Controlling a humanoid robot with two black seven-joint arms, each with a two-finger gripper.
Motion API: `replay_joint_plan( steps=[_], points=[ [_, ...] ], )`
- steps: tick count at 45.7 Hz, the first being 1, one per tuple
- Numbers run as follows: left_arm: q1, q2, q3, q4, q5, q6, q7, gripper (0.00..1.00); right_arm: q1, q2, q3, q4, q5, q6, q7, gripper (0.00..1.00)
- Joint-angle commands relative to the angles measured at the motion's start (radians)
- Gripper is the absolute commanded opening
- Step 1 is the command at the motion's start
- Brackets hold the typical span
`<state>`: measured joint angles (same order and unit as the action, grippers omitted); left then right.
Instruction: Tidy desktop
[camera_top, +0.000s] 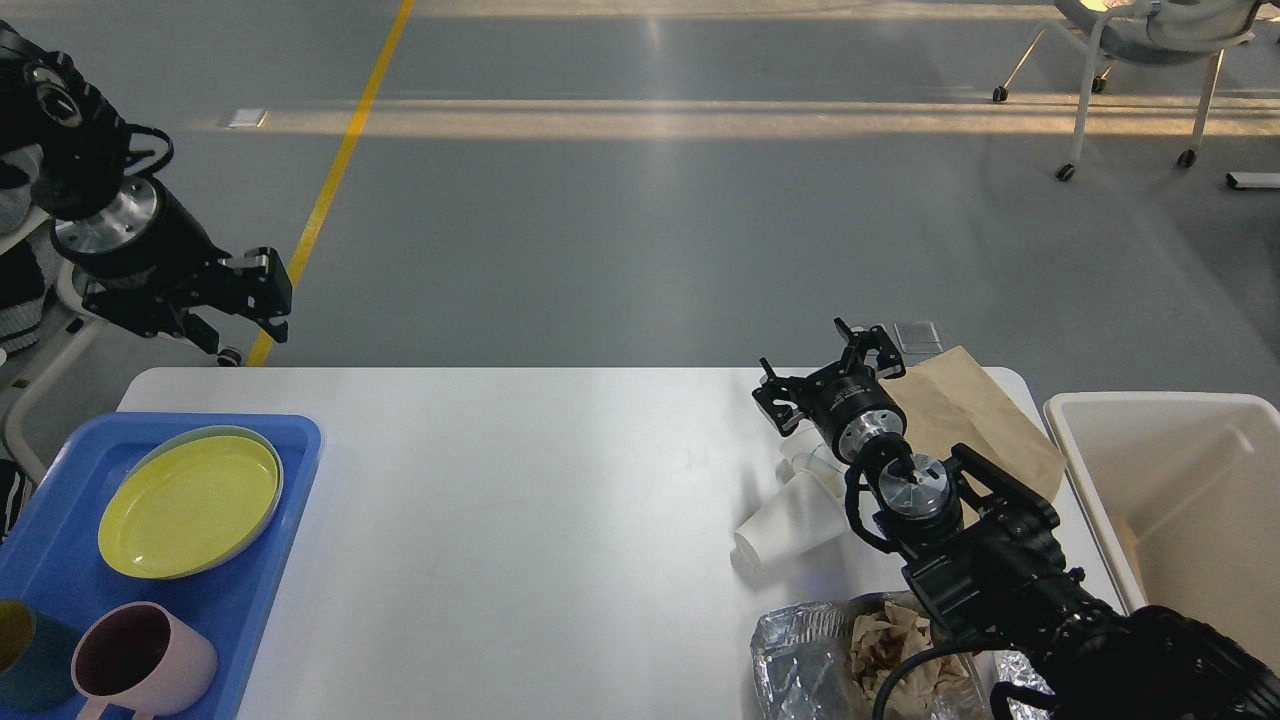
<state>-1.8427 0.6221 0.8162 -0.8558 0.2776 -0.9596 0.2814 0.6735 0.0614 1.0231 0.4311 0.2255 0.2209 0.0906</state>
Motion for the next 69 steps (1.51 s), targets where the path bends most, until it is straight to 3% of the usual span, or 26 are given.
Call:
replay_joint_plan(
  steps=[1,9,20,28,44,56,69],
  points=[
    [-0.098,0.010,0.012,0.001,0.000,0.000,0.001,0.62,0.000,0.000,0.000,0.000,0.000,0.000,0.000,1.00],
    [-0.220,0.034,0.011,0.001,0.000,0.000,-0.010,0.72,0.000,0.000,0.000,0.000,0.000,0.000,0.000,1.00],
    [-0.352,0.065,0.011,0.001,-0.002,0.000,-0.011,0.77,0.000,0.000,0.000,0.000,0.000,0.000,0.000,1.00],
    [-0.397,0.067,0.014,0.006,-0.003,0.000,-0.011,0.96,0.000,0.000,0.000,0.000,0.000,0.000,0.000,1.00],
    [-0.392,0.054,0.023,0.044,-0.005,0.000,-0.014,0.96,0.000,0.000,0.002,0.000,0.000,0.000,0.000,1.00],
    [-0.392,0.070,0.135,0.052,0.000,0.000,-0.010,0.96,0.000,0.000,0.000,0.000,0.000,0.000,0.000,1.00],
    [-0.380,0.079,0.097,0.054,-0.003,0.000,-0.013,0.96,0.000,0.000,0.000,0.000,0.000,0.000,0.000,1.00]
  ],
)
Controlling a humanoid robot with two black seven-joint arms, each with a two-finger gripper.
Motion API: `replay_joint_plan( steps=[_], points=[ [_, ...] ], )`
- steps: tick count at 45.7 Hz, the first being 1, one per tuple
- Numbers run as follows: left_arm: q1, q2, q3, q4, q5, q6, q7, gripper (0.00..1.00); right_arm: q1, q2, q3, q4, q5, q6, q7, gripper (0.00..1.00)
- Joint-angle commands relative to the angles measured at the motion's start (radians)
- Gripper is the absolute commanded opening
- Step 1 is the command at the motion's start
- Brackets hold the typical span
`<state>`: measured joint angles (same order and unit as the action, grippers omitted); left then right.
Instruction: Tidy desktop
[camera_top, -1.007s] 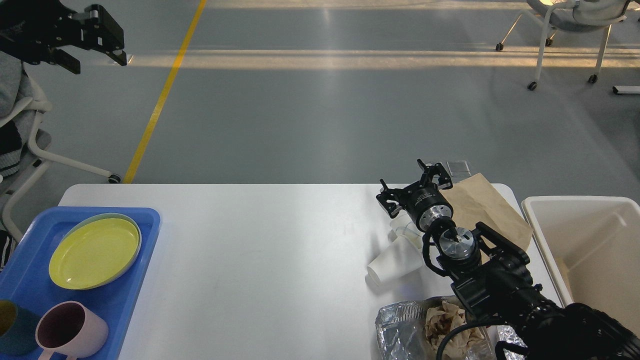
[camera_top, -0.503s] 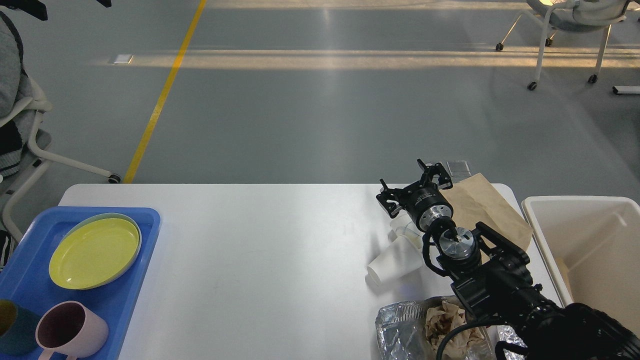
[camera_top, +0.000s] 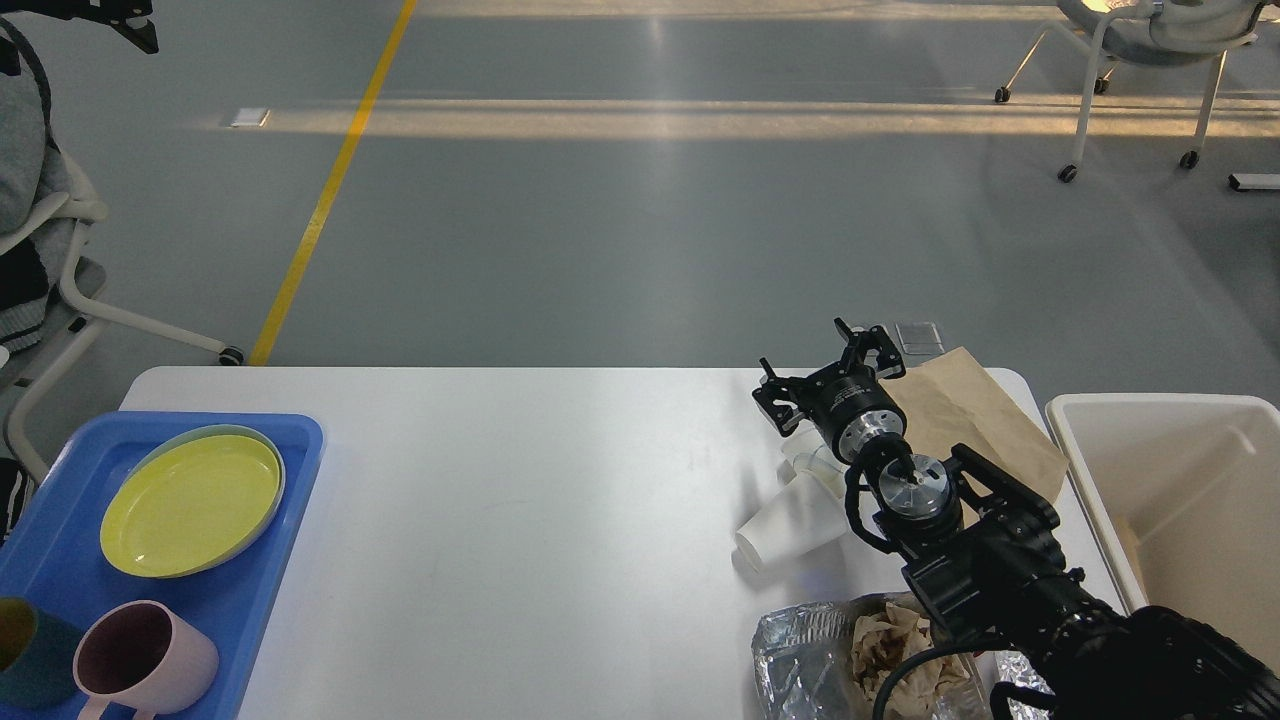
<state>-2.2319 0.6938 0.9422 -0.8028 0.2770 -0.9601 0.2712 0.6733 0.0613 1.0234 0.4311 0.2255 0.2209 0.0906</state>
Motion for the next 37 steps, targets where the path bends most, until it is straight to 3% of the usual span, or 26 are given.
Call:
replay_joint_plan(
  steps=[1,20,26,30,33,37],
  points=[
    [0.017,0.013,-0.039,0.002,-0.004,0.000,-0.003,0.96,0.000,0.000,0.000,0.000,0.000,0.000,0.000,1.00],
    [0.330,0.036,-0.373,0.209,-0.091,0.015,-0.003,0.96,0.000,0.000,0.000,0.000,0.000,0.000,0.000,1.00],
    [0.438,0.026,-0.466,0.240,-0.142,0.375,-0.001,0.96,0.000,0.000,0.000,0.000,0.000,0.000,0.000,1.00],
    [0.515,0.007,-0.548,0.243,-0.163,0.562,0.006,0.96,0.000,0.000,0.000,0.000,0.000,0.000,0.000,1.00],
    [0.569,-0.002,-0.634,0.247,-0.174,0.613,0.013,0.96,0.000,0.000,0.000,0.000,0.000,0.000,0.000,1.00],
    [0.647,-0.002,-0.778,0.275,-0.174,0.615,0.019,0.96,0.000,0.000,0.000,0.000,0.000,0.000,0.000,1.00]
  ],
)
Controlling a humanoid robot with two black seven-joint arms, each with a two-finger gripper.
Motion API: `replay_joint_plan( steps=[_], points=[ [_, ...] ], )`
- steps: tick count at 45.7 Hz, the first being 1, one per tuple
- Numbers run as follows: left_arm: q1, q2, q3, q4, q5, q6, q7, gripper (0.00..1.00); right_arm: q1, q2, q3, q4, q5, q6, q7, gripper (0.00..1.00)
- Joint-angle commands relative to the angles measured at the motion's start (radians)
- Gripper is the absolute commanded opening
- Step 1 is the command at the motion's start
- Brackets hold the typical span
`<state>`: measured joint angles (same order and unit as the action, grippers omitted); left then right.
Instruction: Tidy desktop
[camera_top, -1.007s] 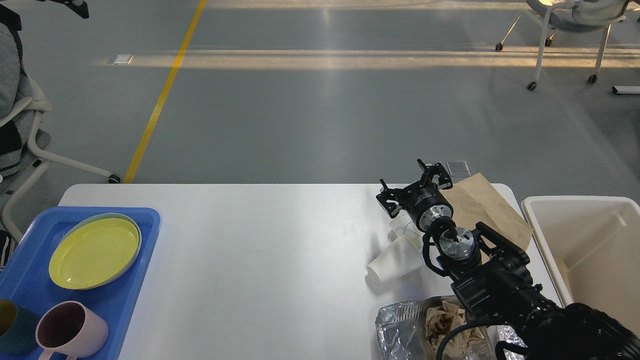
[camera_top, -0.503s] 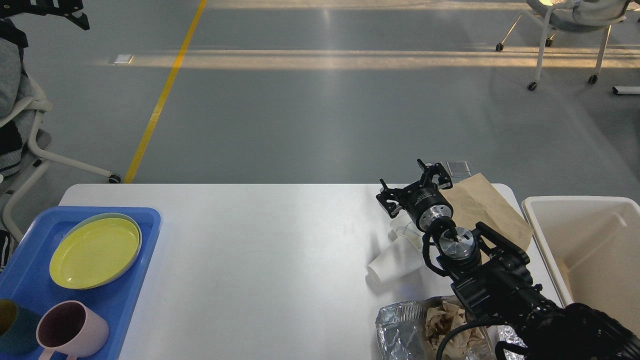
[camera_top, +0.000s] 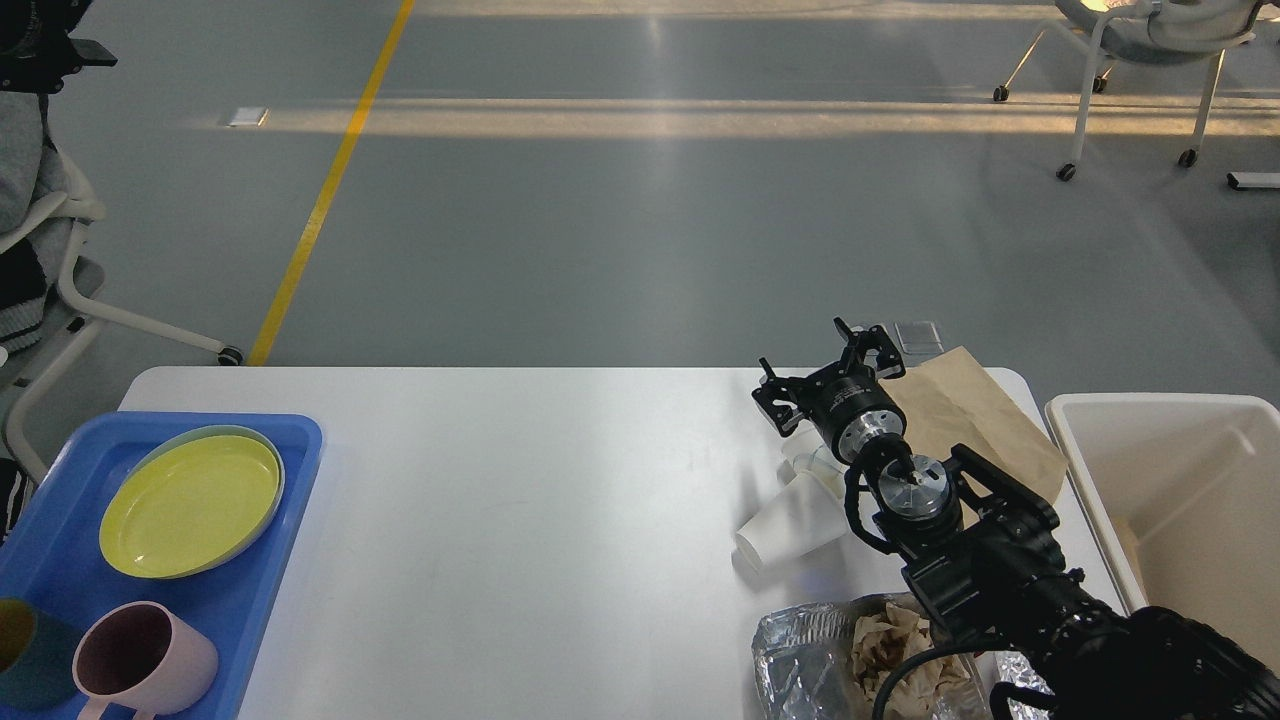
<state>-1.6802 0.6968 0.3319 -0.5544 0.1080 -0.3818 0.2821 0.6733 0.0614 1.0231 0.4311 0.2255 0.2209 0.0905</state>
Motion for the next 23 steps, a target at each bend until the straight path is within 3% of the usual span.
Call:
replay_joint_plan(
  steps=[1,8,13,23],
  points=[
    [0.112,-0.005,-0.204,0.033,-0.005,0.041,0.011,0.96,0.000,0.000,0.000,0.000,0.000,0.000,0.000,1.00],
    [0.212,-0.011,-0.437,0.097,-0.005,0.052,0.052,0.96,0.002,0.000,0.000,0.000,0.000,0.000,0.000,1.00],
    [0.266,-0.019,-0.559,0.142,-0.005,0.055,0.055,0.96,0.000,0.000,0.000,0.000,0.000,0.000,0.000,1.00],
    [0.287,-0.020,-0.636,0.169,-0.007,0.103,0.048,0.96,0.000,0.000,0.000,0.000,0.000,0.000,0.000,1.00]
  ],
)
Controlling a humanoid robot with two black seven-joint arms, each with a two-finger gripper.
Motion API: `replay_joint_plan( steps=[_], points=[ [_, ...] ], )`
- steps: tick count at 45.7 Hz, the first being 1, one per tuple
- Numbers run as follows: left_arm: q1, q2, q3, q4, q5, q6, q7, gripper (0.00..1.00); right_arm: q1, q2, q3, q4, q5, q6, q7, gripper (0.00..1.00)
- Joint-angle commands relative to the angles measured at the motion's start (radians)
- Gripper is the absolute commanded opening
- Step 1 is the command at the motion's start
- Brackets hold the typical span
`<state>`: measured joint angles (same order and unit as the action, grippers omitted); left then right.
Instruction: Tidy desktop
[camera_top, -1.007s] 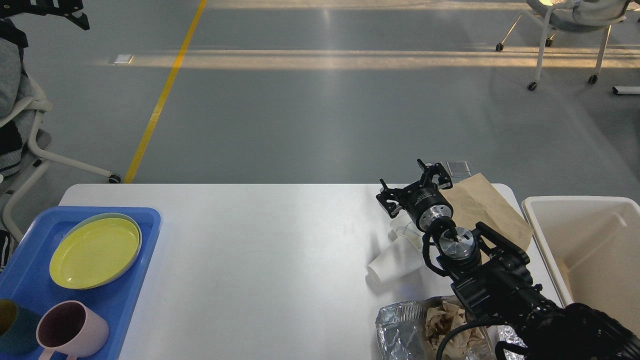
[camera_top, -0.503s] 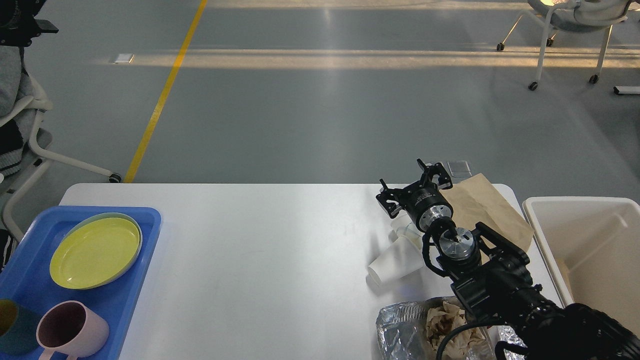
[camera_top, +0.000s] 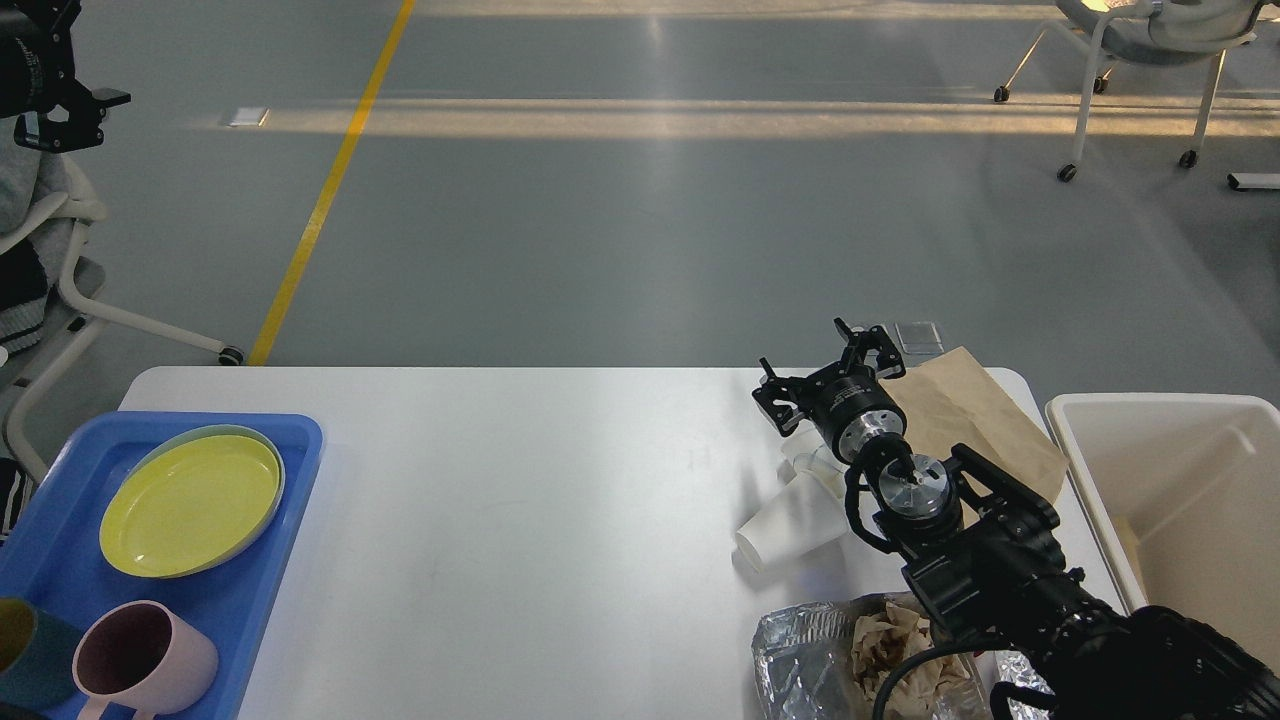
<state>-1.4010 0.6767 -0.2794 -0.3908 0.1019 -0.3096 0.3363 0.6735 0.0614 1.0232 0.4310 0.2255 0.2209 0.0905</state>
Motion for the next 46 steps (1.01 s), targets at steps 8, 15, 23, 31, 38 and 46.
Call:
replay_joint_plan(
  steps=[8,15,23,31,38,46],
  points=[
    [0.033,0.004,-0.070,0.007,-0.008,0.089,-0.016,0.96,0.000,0.000,0.000,0.000,0.000,0.000,0.000,1.00],
    [0.077,0.003,-0.202,0.007,-0.036,0.093,-0.025,0.96,0.000,0.000,0.000,0.000,0.000,0.000,0.000,1.00],
    [0.114,-0.037,-0.316,0.009,-0.037,0.107,-0.026,0.96,0.000,0.000,0.000,0.000,0.000,0.000,0.000,1.00],
    [0.145,-0.123,-0.428,0.040,-0.037,0.155,-0.028,0.96,0.000,0.000,0.002,0.000,0.000,0.000,0.000,1.00],
    [0.204,-0.198,-0.504,0.069,-0.039,0.175,-0.049,0.96,0.000,0.000,0.000,0.002,0.000,0.000,0.000,1.00],
    [0.254,-0.261,-0.563,0.070,-0.037,0.181,-0.095,0.96,0.000,0.000,0.000,0.000,0.000,0.000,0.000,1.00]
  ],
)
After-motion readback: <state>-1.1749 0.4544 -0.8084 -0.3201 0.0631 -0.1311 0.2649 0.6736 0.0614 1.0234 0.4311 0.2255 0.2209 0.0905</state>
